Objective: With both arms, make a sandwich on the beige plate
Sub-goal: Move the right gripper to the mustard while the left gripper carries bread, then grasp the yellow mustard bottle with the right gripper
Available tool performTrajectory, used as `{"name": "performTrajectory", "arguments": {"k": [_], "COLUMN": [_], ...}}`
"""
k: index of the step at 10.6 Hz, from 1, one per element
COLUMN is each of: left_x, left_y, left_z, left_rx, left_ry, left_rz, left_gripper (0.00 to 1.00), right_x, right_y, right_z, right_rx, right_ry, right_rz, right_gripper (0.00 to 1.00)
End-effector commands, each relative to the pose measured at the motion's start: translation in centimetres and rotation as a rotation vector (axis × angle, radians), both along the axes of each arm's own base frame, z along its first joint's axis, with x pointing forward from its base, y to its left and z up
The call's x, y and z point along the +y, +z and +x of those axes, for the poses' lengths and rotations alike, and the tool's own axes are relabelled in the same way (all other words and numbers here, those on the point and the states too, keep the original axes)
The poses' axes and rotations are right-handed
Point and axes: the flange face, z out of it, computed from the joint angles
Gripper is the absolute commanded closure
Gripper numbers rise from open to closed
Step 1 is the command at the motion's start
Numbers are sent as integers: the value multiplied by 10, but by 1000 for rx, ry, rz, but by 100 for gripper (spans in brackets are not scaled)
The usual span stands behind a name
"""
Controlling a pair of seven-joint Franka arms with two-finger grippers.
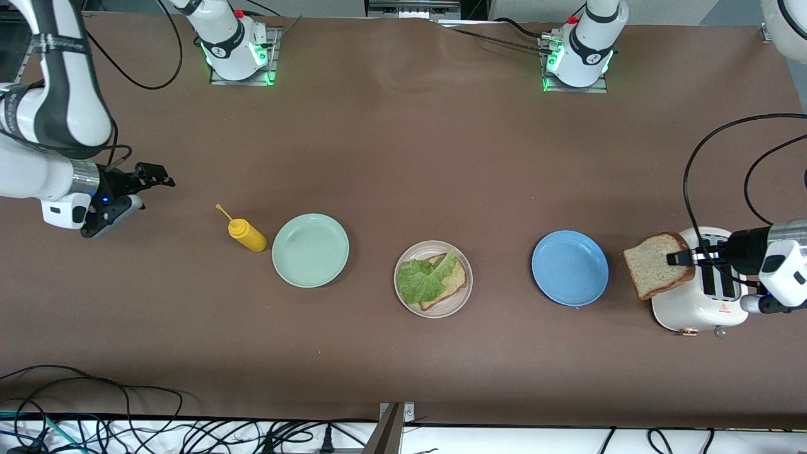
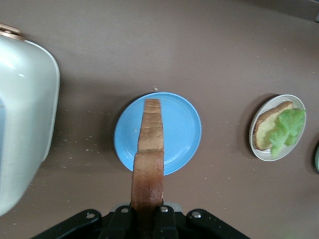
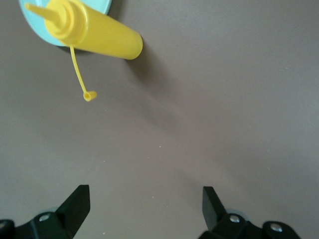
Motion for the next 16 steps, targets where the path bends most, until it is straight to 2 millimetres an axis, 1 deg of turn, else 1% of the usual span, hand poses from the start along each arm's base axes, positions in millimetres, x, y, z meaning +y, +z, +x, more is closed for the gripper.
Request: {"name": "performTrajectory", "arguments": {"k": [1, 2, 3, 4, 5, 7, 9, 10, 11, 12, 13, 14, 15, 16], "left_x": [-17, -21, -24, -30, -39, -55, -72, -79, -79, -79, -79, -79, -77, -75], "left_y": [-6, -15, -19, -21, -21, -20, -16, -15, -15, -13, -14, -14, -16, -19], "left_z": [-1, -1, -2, -3, -5, -9, -11, -11, -12, -12, -11, -11, -11, -11], "left_rx": [37, 60, 78, 92, 104, 133, 135, 133, 136, 132, 131, 129, 127, 124], "left_ry": [-7, -13, -25, -39, -59, -92, -143, -158, -159, -161, -162, -168, -182, -220], "left_rz": [-60, -88, -94, -96, -86, -87, -1, 14, 17, 18, 17, 16, 29, 64], "left_gripper": [100, 100, 100, 100, 100, 100, 100, 100, 100, 100, 100, 100, 100, 100], "right_x": [-24, -33, -37, -42, -47, -44, -39, -36, -34, -30, -18, -6, 11, 21], "right_y": [-36, -48, -60, -71, -88, -115, -142, -155, -167, -175, -176, -181, -187, -188], "right_z": [-3, -4, -2, -1, 0, 4, 10, 11, 11, 12, 14, 15, 15, 16], "right_rx": [-71, -88, -125, -178, -227, -347, -487, -565, -630, -672, -698, -707, -702, -710], "right_ry": [73, 93, 114, 128, 134, 191, 224, 230, 229, 229, 234, 245, 266, 257], "right_rz": [196, 236, 285, 339, 388, 487, 583, 621, 649, 669, 697, 723, 756, 777], "right_gripper": [0, 0, 0, 0, 0, 0, 0, 0, 0, 0, 0, 0, 0, 0]}}
